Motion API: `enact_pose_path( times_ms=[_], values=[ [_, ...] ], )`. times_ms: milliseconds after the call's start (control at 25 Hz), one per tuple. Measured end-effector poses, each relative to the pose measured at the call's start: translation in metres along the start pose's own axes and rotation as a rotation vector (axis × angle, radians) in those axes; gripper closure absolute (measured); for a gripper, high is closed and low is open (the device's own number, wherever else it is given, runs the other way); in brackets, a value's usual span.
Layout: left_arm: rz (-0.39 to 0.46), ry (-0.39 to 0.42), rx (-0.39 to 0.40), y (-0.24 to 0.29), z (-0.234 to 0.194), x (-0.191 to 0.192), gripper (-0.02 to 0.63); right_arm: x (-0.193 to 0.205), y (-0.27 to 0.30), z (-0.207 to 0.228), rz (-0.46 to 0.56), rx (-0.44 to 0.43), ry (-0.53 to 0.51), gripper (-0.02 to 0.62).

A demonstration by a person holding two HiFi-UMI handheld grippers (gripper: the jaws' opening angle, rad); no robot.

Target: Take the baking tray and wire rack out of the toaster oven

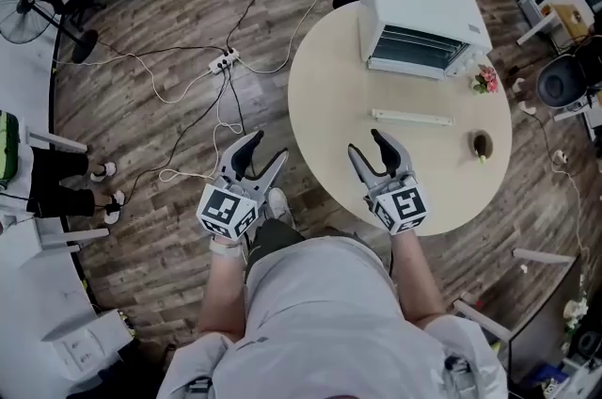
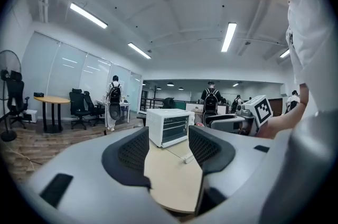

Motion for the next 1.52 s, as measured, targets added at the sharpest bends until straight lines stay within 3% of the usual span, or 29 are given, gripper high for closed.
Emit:
enact_pose_path(
  times_ms=[600,1040,1520],
  values=[
    [-0.025,-0.019,0.182,0.056,-0.149,-0.016,0.393,0.006,0.128,0.007,0.026,0.224,0.108,0.367],
    [-0.121,-0.041,0.322,0.109,-0.152,0.011,0.393,0.041,0.109,0.047,0.031,0.422,0.22,0.367],
    [-0.247,-0.035,0.414,0.177,-0.137,0.036,0.393,0.091,0.076,0.132,0.094,0.626,0.425,0.367]
  ],
)
Point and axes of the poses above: the fingertips, and each gripper's own axes: y forward along the fingers, z to its right, x out of its underside, the point moved 6 cm from there along -y, backward along the fingers, and after that the axes turned 7 degrees about z, right-handed, at the moved point
